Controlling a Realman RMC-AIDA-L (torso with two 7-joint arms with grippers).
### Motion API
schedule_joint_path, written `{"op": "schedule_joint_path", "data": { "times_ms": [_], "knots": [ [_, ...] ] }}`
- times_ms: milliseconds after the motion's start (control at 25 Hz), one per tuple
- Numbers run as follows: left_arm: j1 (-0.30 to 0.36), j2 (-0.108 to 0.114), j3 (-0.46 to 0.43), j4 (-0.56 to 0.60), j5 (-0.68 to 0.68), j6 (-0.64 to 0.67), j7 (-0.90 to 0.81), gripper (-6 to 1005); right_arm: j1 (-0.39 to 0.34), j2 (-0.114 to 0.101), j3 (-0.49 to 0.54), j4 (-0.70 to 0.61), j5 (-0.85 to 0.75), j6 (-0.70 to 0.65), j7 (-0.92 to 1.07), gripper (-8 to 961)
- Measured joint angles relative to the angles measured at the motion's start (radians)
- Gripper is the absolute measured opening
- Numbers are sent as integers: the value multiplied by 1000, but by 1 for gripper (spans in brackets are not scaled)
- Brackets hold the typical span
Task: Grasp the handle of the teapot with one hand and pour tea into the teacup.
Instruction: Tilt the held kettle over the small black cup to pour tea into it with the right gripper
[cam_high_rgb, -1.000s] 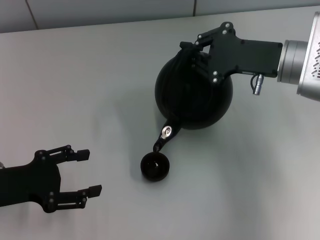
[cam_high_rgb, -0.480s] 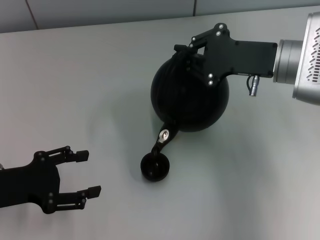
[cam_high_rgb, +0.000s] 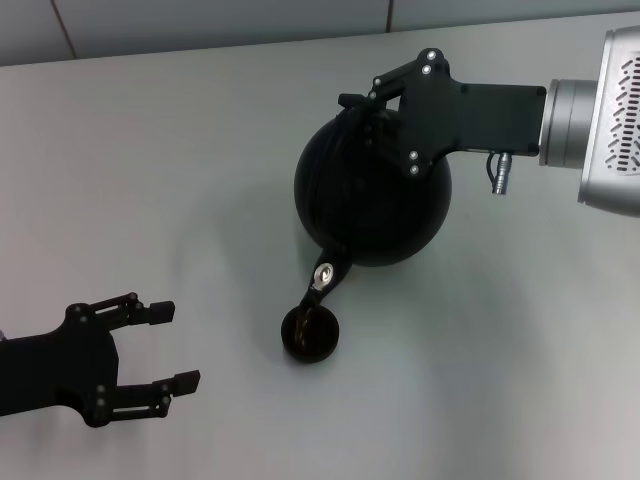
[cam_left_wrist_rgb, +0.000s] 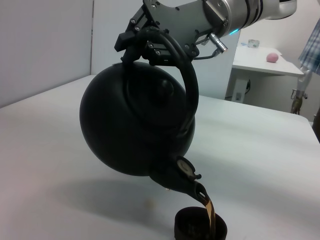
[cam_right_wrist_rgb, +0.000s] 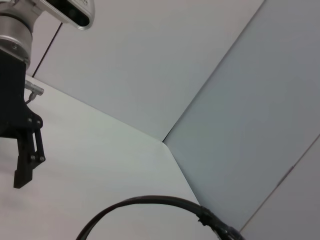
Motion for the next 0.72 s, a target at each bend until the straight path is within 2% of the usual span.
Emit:
{"op": "schedule_joint_path", "data": {
  "times_ms": [440,720],
  "knots": [
    [-9,3,0,0,0,-1,1,831,-13,0,-1,15,9,14,3,97],
    [-9,3,0,0,1,-1,1,829,-32,-1,-1,100,115,27,2,95]
  ]
}}
